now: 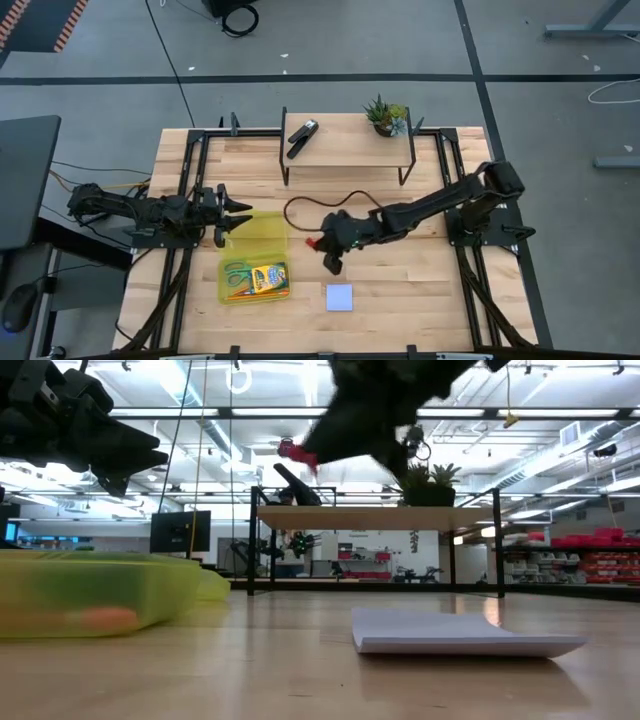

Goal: Pack school essentials
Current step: Put the red eraser into the yellow supply box

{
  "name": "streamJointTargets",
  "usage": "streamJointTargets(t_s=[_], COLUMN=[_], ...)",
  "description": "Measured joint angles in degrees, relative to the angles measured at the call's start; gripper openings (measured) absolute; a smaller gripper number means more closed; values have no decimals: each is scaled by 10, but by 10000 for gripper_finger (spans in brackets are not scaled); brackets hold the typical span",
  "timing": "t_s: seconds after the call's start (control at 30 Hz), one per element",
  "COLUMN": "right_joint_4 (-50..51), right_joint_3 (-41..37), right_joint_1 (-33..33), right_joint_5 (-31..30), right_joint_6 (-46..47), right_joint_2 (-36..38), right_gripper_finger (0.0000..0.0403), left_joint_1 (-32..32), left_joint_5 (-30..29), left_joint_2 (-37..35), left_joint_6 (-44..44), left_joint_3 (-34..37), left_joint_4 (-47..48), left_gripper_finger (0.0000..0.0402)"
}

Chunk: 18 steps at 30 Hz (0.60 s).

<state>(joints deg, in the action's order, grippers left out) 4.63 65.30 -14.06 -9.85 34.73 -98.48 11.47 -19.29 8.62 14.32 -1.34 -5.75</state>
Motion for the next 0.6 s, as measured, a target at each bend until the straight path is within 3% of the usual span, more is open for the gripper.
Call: streamJointTargets(t_s=[0.2, 0.37, 0.6], right_joint_4=[-66, -33, 127], right_joint_3=[49, 198, 451], right_joint_1=[0, -2, -3], right_joint_5=[60, 135, 205], right_joint_6=[-39, -102, -204], right_joint_2=[-94, -202, -338], right_gripper_finger=[60, 60, 60], left_joint_1=[0, 0, 0], left_joint_5=[0, 0, 0], left_joint_2=[2, 0, 0], left_joint_6=[0, 0, 0], left_joint_3=[0, 0, 0], left_joint_4=[-1, 0, -1], left_gripper_finger=[153, 147, 147])
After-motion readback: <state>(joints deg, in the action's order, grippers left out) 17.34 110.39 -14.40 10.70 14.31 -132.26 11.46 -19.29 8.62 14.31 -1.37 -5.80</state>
